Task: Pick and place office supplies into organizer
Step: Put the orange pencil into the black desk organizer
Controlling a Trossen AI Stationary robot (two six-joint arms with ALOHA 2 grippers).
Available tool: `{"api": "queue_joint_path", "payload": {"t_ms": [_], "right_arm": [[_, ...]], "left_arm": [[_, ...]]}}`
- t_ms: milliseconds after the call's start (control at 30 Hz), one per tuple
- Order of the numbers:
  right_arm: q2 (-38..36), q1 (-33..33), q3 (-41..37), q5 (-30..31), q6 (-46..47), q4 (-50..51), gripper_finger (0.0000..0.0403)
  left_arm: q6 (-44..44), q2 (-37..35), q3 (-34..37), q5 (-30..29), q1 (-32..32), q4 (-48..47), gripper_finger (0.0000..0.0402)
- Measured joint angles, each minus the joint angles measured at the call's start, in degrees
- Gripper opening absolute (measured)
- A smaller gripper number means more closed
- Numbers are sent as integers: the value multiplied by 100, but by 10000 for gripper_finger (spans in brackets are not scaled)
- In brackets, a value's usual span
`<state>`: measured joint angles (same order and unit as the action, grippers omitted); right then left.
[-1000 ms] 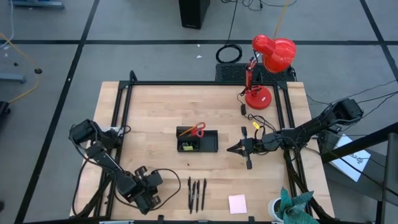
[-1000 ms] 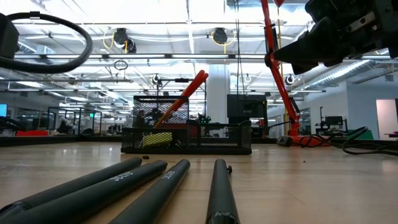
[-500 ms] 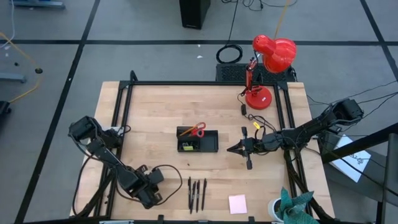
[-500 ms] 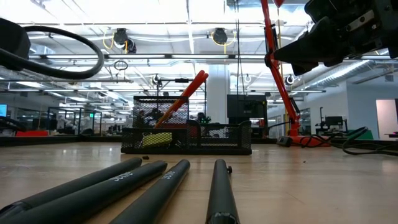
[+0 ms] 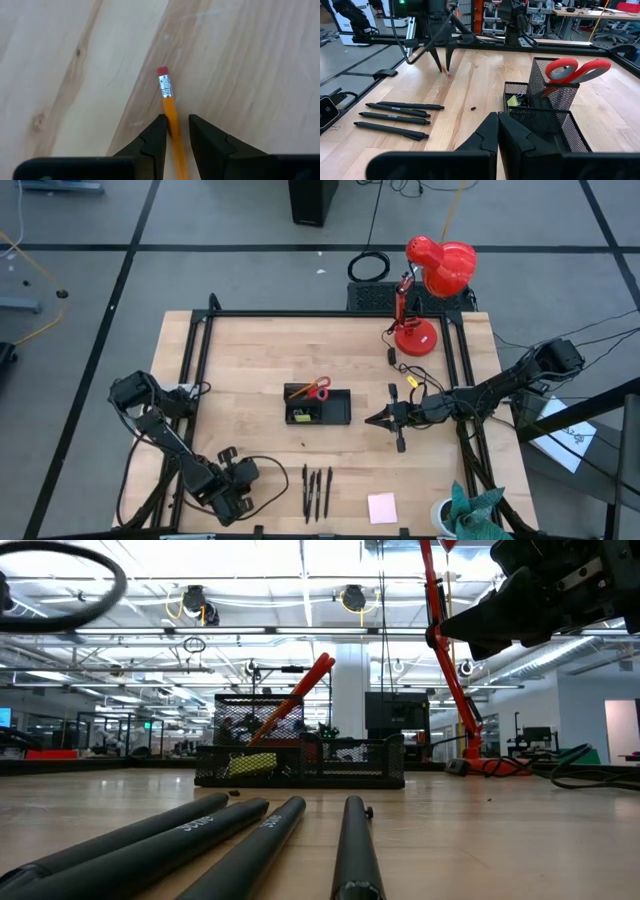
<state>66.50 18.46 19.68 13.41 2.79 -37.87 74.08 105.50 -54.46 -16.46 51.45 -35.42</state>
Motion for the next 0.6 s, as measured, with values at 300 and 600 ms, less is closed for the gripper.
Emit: {"api": "queue_joint_path", "payload": {"t_ms": [300, 600], "right_arm": [[0, 0, 0, 0, 61, -60, 4], [0, 0, 0, 0, 61, -102, 4]], "left_arm": [[261, 8, 3, 22, 43, -23, 92], [130, 8, 9, 188, 17, 70, 92]]}}
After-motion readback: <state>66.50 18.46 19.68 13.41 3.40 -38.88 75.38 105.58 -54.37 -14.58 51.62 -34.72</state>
